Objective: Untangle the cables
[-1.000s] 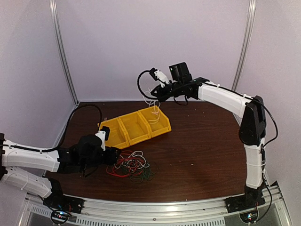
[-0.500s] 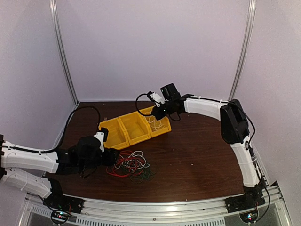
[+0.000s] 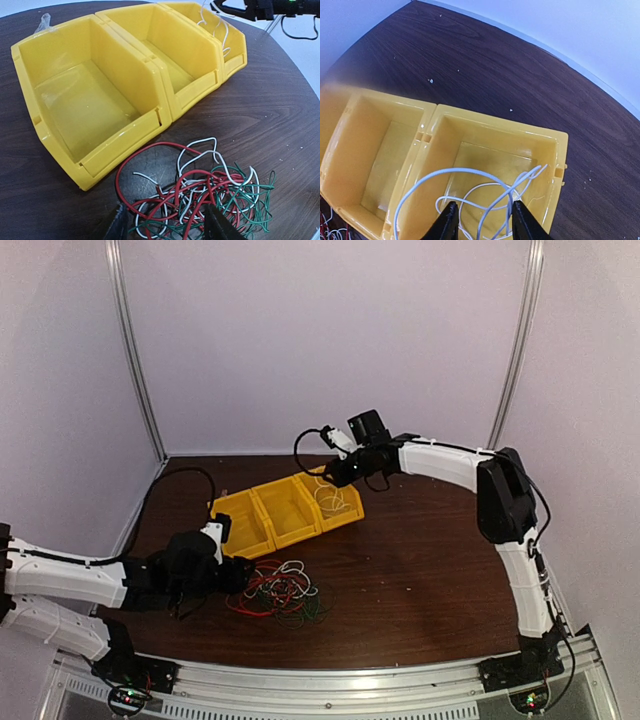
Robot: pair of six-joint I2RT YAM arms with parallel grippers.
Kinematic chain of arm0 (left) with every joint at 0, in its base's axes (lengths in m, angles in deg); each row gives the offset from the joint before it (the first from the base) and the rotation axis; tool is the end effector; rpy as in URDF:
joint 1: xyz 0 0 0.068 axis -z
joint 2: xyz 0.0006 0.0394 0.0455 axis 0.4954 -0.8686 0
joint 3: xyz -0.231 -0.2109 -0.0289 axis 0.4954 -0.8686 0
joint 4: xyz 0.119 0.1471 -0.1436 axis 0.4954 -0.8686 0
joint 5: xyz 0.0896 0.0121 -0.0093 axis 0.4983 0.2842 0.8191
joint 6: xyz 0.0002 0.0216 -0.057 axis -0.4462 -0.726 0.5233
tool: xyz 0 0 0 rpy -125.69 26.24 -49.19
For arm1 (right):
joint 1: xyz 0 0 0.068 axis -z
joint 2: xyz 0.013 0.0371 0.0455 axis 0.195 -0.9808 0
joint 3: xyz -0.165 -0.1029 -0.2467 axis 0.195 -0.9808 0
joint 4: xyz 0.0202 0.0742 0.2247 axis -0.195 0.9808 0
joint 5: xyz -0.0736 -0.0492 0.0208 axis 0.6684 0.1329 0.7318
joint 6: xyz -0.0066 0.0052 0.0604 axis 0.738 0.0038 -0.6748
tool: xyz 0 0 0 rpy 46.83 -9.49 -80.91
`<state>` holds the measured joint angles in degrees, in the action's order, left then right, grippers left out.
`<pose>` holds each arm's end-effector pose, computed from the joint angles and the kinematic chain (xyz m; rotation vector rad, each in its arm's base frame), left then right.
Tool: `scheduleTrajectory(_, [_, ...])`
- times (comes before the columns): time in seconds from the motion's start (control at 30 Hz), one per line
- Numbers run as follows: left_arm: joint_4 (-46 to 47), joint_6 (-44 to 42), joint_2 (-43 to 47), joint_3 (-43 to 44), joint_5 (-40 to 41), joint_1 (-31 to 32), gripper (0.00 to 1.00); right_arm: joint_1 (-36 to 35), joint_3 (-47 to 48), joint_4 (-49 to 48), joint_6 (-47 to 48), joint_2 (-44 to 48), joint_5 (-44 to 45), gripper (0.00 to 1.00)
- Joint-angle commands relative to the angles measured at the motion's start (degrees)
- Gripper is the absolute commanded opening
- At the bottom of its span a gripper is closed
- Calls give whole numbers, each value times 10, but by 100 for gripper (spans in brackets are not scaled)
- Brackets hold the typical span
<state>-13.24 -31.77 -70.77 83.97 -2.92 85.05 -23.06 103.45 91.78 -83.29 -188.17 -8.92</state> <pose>0.1229 -0.1485 0.2257 0.0234 2.1954 -0.5917 0.4492 0.3226 0.2436 -0.8557 2.1393 0.6376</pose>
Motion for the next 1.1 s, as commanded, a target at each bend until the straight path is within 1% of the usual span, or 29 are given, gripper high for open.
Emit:
scheduleTrajectory(0.0, [15, -3, -16, 17, 3, 3, 55, 2, -42, -16, -9, 88, -21, 42])
scheduleTrajectory(0.1, [7, -4, -27, 26, 6, 3, 60, 2, -64, -20, -9, 119, -19, 47])
scheduleTrajectory(0.2, [2, -5, -38, 36, 9, 3, 61, 3, -76, -22, 2, 129, -17, 49])
scheduleTrajectory(0.37, [4, -9, -53, 51, 4, 3, 60, 2, -35, 24, 19, 91, -13, 49])
scheduleTrajectory(0.6, [-5, -7, -41, 46, 5, 2, 60, 2, -78, 8, 26, 141, -53, 48])
scheduleTrajectory(0.73, [-14, -9, -39, 43, 8, 3, 61, 1, -141, -1, 51, 196, -93, 47])
scheduleTrajectory(0.93, [-10, -23, -62, 54, -7, 3, 62, 1, -293, -57, 80, 311, -136, 47])
scheduleTrajectory(1.07, [1, -45, -84, 70, -27, 3, 62, 0, -350, -68, 100, 348, -192, 46])
